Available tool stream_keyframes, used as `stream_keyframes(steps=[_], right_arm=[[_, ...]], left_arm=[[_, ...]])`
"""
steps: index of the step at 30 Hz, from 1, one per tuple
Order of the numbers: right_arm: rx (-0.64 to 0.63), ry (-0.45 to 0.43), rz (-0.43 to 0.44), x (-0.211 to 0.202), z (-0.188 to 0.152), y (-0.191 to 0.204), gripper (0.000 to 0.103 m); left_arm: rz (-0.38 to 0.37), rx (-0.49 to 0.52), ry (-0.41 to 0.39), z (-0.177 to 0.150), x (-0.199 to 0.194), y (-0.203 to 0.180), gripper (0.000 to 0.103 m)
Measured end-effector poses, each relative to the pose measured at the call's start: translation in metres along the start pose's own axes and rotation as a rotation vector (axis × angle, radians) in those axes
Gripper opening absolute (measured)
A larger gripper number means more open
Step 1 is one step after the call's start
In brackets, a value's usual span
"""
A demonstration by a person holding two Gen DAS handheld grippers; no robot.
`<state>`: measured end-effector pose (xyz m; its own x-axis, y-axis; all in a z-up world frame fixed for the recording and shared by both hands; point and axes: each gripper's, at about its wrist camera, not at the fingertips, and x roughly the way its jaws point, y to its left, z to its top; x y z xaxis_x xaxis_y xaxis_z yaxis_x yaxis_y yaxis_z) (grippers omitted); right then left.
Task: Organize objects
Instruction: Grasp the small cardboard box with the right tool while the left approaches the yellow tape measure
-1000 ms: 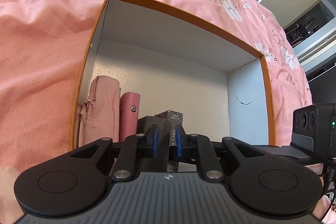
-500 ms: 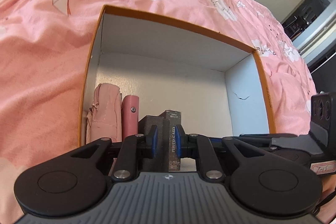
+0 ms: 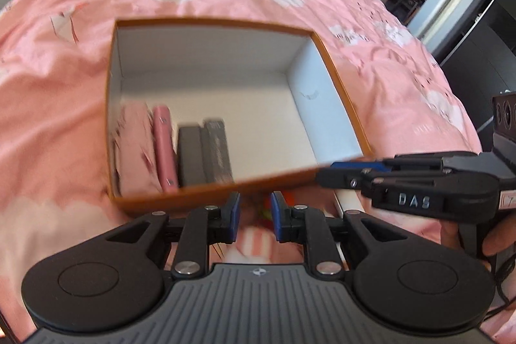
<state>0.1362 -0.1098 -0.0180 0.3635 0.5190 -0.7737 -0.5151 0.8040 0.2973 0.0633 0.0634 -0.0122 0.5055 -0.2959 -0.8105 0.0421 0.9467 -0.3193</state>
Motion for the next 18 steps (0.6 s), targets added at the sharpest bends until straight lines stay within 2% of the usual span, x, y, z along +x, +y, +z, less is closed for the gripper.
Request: stream_keyframes(steps=[4, 6, 9, 12, 16, 18], right_arm=[[0.004, 0.011, -0.089, -0.017, -0.021, -0.003, 0.022], [0.004, 0.032, -0.104, -0.016, -0.032, -0.002, 0.024], [0.033, 0.101, -0.072, -0.014, -0.050, -0.001, 0.033], [0.066, 0.172, -0.047, -0.010, -0.067, 0.002, 0.036], [0.053, 0.209, -0.029, -0.005, -0.081, 0.012, 0.050], [0.026, 0.217, -0.032, -0.003, -0.084, 0.018, 0.052]], left_arm=[[-0.022, -0.032, 0.097, -0.021, 0.010, -0.002, 0.022], [-0.030, -0.039, 0.155, -0.031, 0.016, -0.003, 0.022], [-0.031, -0.026, 0.229, -0.048, 0.022, -0.006, 0.022], [-0.015, -0.017, 0.285, -0.063, 0.024, -0.007, 0.022], [0.015, 0.017, 0.341, -0.078, 0.026, -0.010, 0.028], [0.020, 0.038, 0.346, -0.081, 0.027, -0.011, 0.030]])
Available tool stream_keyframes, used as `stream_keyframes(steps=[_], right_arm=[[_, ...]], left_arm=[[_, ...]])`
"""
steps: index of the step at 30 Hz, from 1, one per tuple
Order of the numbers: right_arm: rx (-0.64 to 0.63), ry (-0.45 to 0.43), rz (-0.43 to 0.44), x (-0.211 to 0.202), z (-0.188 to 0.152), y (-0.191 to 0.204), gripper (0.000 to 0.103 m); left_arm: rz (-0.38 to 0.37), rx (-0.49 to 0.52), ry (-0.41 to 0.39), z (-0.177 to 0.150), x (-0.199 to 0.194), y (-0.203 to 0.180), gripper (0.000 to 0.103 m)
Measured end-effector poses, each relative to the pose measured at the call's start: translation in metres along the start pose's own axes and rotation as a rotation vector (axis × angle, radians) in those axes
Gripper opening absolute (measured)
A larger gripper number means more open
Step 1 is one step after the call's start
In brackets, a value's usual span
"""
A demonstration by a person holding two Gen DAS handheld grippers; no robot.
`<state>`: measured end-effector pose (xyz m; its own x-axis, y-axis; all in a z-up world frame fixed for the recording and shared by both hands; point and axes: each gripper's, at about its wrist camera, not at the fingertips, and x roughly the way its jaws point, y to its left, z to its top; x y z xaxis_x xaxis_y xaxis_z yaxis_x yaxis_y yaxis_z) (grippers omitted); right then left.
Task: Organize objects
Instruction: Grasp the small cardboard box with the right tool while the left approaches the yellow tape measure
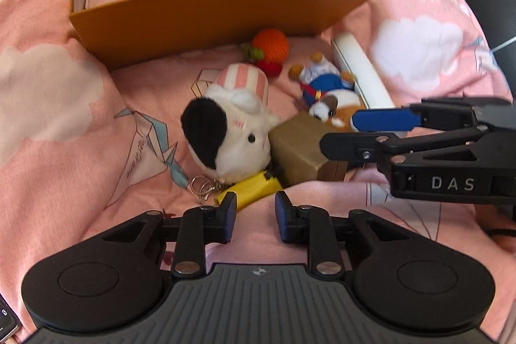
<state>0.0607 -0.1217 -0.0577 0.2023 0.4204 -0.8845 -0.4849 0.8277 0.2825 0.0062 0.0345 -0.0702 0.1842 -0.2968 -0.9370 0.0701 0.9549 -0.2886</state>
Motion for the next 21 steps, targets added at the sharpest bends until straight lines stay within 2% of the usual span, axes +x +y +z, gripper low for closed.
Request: stream_keyframes(steps=[2, 5, 8, 12, 16, 21], right_arm=[[-0.020, 0.029, 0.002, 0.006, -0.001, 0.004, 0.055], [-0.043, 0.070, 0.006, 0.016, -0.001, 0.009, 0.057], [-0.056, 0.082, 0.008, 0.021, 0.002, 0.009, 0.058], [-0.062, 0.098, 0.014, 0.024, 0.007, 0.008, 0.058], [-0.053, 0.108, 0.024, 0.025, 0.011, 0.006, 0.059], [-0.070, 0.158, 0.034, 0.035, 0.015, 0.009, 0.062]], left_arm=[[0.022, 0.046, -0.012, -0.001, 0.002, -0.002, 0.035], [0.061, 0.181, 0.003, 0.000, 0.008, -0.007, 0.045], [0.016, 0.256, 0.055, 0.009, 0.019, -0.005, 0.046], [-0.030, 0.283, 0.119, 0.017, 0.036, 0.002, 0.052], [-0.031, 0.293, 0.177, 0.019, 0.056, 0.004, 0.052], [-0.054, 0.315, 0.210, 0.016, 0.068, 0.003, 0.051]])
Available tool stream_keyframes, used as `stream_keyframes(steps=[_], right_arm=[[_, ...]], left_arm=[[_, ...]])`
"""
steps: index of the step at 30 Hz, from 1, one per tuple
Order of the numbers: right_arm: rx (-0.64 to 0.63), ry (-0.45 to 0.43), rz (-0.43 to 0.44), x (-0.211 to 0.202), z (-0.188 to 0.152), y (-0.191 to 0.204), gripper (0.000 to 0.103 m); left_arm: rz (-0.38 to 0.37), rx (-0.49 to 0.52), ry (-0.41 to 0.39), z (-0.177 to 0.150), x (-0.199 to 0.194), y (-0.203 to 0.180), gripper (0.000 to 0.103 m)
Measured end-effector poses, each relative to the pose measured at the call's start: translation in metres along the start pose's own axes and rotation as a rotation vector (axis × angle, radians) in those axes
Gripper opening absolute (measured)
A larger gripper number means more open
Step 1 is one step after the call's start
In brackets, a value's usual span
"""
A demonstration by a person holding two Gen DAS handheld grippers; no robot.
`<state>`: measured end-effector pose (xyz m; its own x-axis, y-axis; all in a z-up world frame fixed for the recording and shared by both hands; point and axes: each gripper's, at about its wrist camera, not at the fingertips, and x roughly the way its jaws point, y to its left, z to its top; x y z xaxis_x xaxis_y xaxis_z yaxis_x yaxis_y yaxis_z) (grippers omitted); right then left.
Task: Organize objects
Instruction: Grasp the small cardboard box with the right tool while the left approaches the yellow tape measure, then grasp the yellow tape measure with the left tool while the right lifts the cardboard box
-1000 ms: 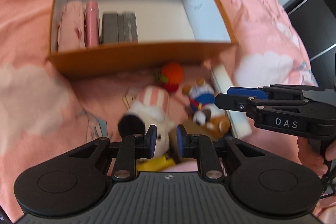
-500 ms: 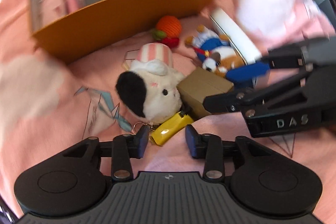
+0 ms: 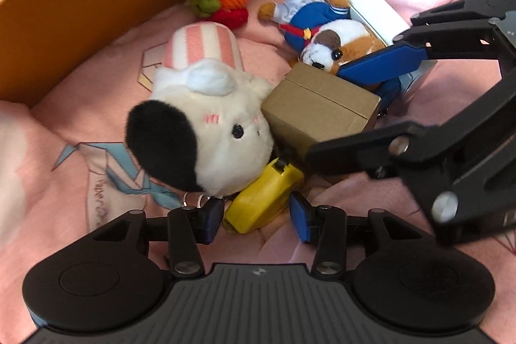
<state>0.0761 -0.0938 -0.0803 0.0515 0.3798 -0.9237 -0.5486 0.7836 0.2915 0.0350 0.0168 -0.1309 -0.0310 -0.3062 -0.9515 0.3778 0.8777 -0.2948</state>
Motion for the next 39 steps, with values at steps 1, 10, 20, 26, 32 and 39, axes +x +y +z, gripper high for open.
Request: stream_keyframes(steps=[1, 10, 20, 26, 32, 39], right_arm=[[-0.001, 0.007, 0.004, 0.002, 0.001, 0.001, 0.063], [-0.026, 0.053, -0.010, 0.011, 0.004, 0.000, 0.057], [-0.032, 0.066, 0.004, -0.002, -0.005, -0.007, 0.053], [-0.035, 0.034, 0.013, -0.012, -0.010, -0.007, 0.053], [-0.017, -0.014, 0.027, -0.027, -0.009, -0.011, 0.053], [-0.002, -0.104, 0.029, -0.052, -0.003, -0.013, 0.052]], left_arm=[[-0.006, -0.004, 0.003, 0.000, 0.002, 0.001, 0.051], [-0.047, -0.005, -0.008, -0.016, -0.002, -0.006, 0.030], [-0.024, -0.049, -0.029, -0.030, 0.001, -0.014, 0.024], [-0.002, -0.080, -0.076, -0.043, -0.011, -0.017, 0.024], [-0.030, -0.183, -0.177, -0.056, -0.038, -0.006, 0.023], [-0.002, -0.274, -0.321, -0.032, -0.073, 0.003, 0.023]])
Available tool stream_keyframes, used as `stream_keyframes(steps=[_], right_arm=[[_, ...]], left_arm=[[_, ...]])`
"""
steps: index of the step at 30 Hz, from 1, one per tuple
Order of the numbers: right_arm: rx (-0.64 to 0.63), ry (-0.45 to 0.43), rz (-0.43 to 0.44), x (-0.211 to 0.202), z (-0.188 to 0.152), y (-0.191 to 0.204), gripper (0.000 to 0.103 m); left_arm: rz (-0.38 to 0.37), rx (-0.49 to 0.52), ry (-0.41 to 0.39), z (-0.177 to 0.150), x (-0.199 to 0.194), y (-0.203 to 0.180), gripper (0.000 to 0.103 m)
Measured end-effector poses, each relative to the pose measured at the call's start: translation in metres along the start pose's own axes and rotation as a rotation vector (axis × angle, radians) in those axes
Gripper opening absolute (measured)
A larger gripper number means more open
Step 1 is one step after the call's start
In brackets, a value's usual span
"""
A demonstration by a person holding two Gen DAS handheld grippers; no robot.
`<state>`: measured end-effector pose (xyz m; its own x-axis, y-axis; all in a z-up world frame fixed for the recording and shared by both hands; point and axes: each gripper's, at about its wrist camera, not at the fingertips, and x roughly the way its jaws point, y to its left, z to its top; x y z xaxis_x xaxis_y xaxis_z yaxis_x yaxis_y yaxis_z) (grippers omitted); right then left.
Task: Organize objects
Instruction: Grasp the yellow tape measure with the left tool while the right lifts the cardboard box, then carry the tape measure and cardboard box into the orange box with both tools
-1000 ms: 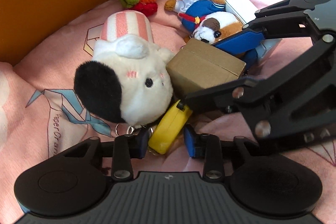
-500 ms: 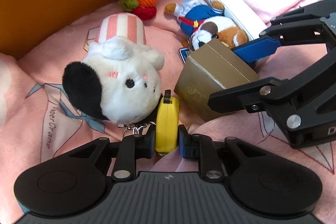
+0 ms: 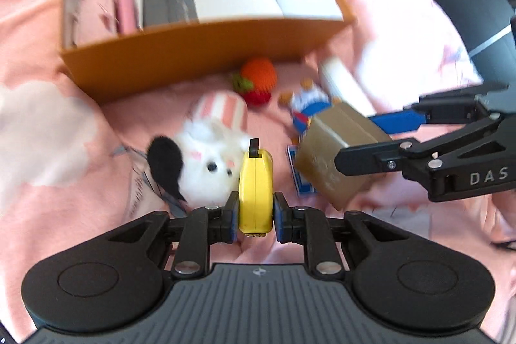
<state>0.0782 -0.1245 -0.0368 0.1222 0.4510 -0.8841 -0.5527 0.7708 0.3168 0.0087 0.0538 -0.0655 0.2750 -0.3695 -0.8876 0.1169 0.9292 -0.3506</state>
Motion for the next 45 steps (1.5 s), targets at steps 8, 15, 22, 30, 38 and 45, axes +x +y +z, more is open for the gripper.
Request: stream_keyframes(steps=[8, 15, 22, 30, 38, 45], right_arm=[[0.034, -0.073, 0.000, -0.014, 0.014, -0.004, 0.051], [0.066, -0.168, -0.002, -0.033, 0.027, -0.011, 0.051], [0.064, -0.240, 0.004, -0.048, 0.042, -0.010, 0.051], [0.064, -0.308, 0.014, -0.056, 0.065, -0.011, 0.051], [0.069, -0.295, 0.028, -0.047, 0.082, -0.010, 0.051], [0.124, -0.324, 0.042, -0.045, 0.091, -0.024, 0.050]], left_arm=[[-0.021, -0.080, -0.116, 0.023, -0.017, 0.005, 0.023], [-0.081, -0.123, -0.206, 0.043, -0.034, 0.004, 0.023], [-0.103, -0.152, -0.298, 0.062, -0.046, -0.001, 0.023], [-0.095, -0.175, -0.355, 0.081, -0.051, 0.001, 0.022], [-0.095, -0.172, -0.359, 0.091, -0.054, 0.008, 0.022], [-0.062, -0.211, -0.398, 0.101, -0.056, 0.020, 0.022]])
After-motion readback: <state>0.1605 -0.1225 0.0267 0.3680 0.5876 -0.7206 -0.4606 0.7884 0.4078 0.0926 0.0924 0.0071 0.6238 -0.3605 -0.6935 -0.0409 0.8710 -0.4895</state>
